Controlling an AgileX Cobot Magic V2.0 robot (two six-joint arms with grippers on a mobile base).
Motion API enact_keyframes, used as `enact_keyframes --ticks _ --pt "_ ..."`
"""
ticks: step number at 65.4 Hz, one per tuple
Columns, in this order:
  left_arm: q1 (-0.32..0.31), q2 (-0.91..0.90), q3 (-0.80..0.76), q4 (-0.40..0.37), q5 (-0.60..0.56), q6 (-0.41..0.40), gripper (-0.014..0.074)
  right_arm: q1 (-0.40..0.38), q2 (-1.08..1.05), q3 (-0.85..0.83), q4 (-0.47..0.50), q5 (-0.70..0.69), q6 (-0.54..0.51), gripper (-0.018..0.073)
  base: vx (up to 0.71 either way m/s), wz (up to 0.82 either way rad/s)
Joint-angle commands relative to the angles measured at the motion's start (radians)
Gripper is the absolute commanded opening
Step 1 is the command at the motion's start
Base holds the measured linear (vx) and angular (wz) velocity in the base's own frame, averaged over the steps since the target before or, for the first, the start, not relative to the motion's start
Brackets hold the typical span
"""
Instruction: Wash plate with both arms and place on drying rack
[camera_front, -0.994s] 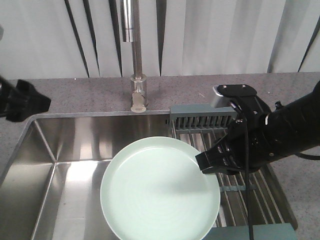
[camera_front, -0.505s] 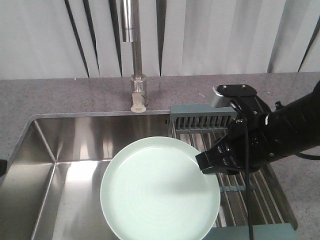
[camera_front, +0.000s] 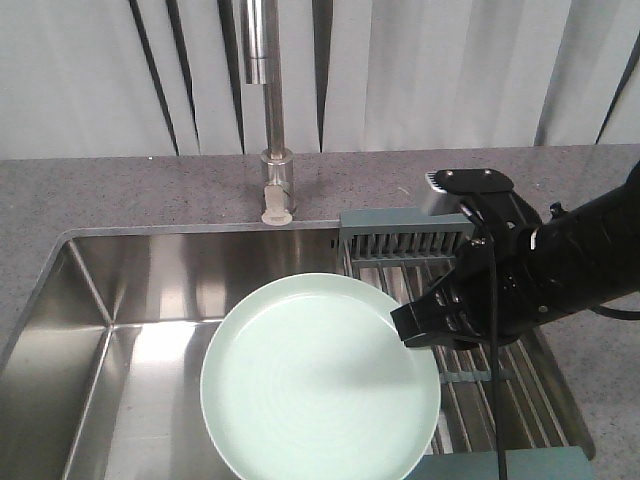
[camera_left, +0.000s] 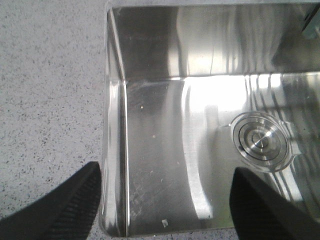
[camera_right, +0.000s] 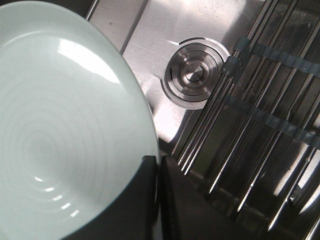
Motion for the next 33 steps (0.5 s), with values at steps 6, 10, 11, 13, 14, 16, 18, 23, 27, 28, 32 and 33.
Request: enact_keyframes --ticks 6,10,11,13,14,16,18,23,27,28,32,33 --pt "-0.007 -0.025 -0.023 0.003 -0.054 0.007 0.0501 0.000 -0.031 -0.027 0.031 -0.030 -0.009 -0.0001 0.00 0.00" --pt "-0.007 -0.022 -0.023 0.008 -0.056 0.007 0.0501 0.000 -0.031 -0.027 0.031 -0.030 -0.009 -0.0001 0.00 0.00" --pt "-0.007 -0.022 -0.023 0.008 -0.058 0.007 0.0501 0.000 -0.031 -0.027 0.031 -0.030 -0.009 -0.0001 0.00 0.00" --pt "-0.007 -0.022 -0.023 0.011 -0.061 0.007 0.0501 0.000 -0.031 -0.027 0.031 -0.030 -0.009 -0.0001 0.00 0.00" --pt "-0.007 -0.022 -0.023 0.011 -0.062 0.007 0.0501 0.000 -0.031 -0.027 0.031 -0.030 -0.009 -0.0001 0.00 0.00" --pt "-0.007 -0.022 -0.023 0.021 -0.065 0.007 0.0501 0.000 -0.031 -0.027 0.031 -0.030 -0.009 -0.0001 0.00 0.00" --pt "-0.007 -0.022 -0.023 0.031 -0.066 0.007 0.0501 0.000 -0.031 -0.027 0.031 -0.030 -0.009 -0.0001 0.00 0.00" --pt "-0.007 -0.022 -0.023 0.065 -0.068 0.007 0.0501 0.000 -0.031 -0.027 0.031 -0.030 -0.009 -0.0001 0.00 0.00" --pt "-0.007 -0.022 -0.023 0.086 -0.068 0.007 0.0501 0.000 -0.031 -0.027 0.031 -0.030 -0.009 -0.0001 0.00 0.00" --pt "-0.007 -0.022 -0.023 0.088 -0.068 0.007 0.0501 0.000 -0.031 -0.027 0.031 -0.030 -0.009 -0.0001 0.00 0.00" --pt "-0.007 -0.022 -0.023 0.088 -0.068 0.007 0.0501 0.000 -0.031 -0.027 0.031 -0.030 -0.009 -0.0001 0.00 0.00" --pt "-0.007 -0.022 -0.023 0.088 -0.068 0.007 0.0501 0.000 -0.031 -0.027 0.031 -0.030 -0.009 -0.0001 0.00 0.00"
